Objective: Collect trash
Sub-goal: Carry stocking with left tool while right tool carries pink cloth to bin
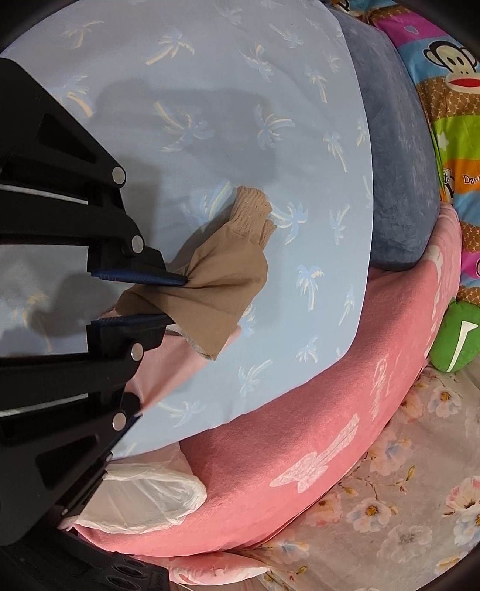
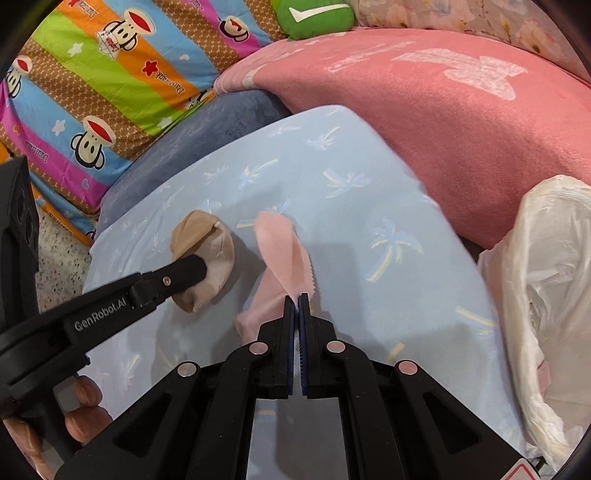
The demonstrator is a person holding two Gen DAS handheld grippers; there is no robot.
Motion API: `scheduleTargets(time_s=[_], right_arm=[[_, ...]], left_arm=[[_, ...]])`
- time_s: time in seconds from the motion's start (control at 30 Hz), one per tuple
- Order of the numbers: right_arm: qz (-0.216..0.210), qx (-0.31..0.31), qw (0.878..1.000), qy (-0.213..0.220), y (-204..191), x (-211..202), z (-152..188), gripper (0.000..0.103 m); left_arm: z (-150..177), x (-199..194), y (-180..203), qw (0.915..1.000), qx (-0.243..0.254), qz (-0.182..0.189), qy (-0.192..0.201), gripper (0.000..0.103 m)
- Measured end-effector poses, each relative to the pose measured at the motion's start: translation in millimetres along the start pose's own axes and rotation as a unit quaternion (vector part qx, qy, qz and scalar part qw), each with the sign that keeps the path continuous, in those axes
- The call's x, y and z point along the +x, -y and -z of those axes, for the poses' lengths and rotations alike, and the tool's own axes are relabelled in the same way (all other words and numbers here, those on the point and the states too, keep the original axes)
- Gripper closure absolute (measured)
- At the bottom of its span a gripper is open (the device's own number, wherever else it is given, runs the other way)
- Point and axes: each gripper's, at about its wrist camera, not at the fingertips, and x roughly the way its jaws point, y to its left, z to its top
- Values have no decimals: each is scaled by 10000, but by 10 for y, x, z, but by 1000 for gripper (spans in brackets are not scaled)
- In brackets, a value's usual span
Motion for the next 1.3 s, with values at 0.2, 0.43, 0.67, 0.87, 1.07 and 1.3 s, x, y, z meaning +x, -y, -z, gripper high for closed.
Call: scheduleTargets(time_s=[0.2,0.43,0.67,0.87,1.07,1.3], right_arm=[[18,97,9995,292,111,-355,-31,101],[74,233,9976,655,330,-810,-43,101],[179,418,9939,1001,626,-1248,-50,101],[324,648,9894,1261,961,-1594,-33,101],[504,832,9855,1393,1291,-1837,30,101],[653,1015,9817,1472,1617,-2018,126,101]], left_arm=[[86,-125,209,9998,199,-3,75,89],[176,-271,563,9986,501,91,170,89],[278,-319,977,9959,860,187,198,89],[376,-344,1351,9921,1205,302,198,89],[488,-320,1706,9875,1517,398,156,89],[625,-235,2051,9819,1821,516,24,89]])
